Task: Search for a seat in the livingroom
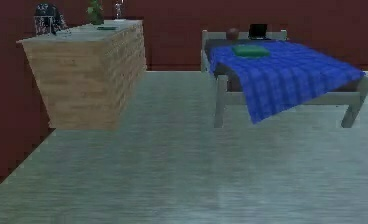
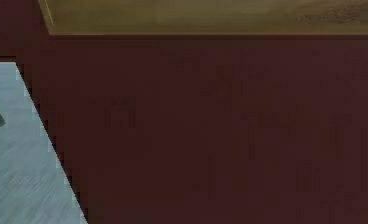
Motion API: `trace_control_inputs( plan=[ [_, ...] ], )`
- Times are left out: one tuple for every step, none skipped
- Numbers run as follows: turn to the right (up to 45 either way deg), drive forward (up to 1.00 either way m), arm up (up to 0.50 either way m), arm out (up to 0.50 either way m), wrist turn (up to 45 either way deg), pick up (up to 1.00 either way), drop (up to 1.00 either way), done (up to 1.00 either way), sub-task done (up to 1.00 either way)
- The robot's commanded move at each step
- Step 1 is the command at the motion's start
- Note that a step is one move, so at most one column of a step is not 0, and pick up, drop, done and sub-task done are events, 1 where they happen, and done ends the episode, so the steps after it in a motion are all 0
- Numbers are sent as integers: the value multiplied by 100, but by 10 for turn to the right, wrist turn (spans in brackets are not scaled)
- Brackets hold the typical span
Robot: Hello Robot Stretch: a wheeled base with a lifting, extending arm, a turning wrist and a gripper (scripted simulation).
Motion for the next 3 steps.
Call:
trace_control_inputs(
  plan=[
    [0, 45, 0, 0, 0, 0, 0, 0, 0],
    [450, 0, 0, 0, 0, 0, 0, 0, 0],
    [120, 0, 0, 0, 0, 0, 0, 0, 0]
  ],
)
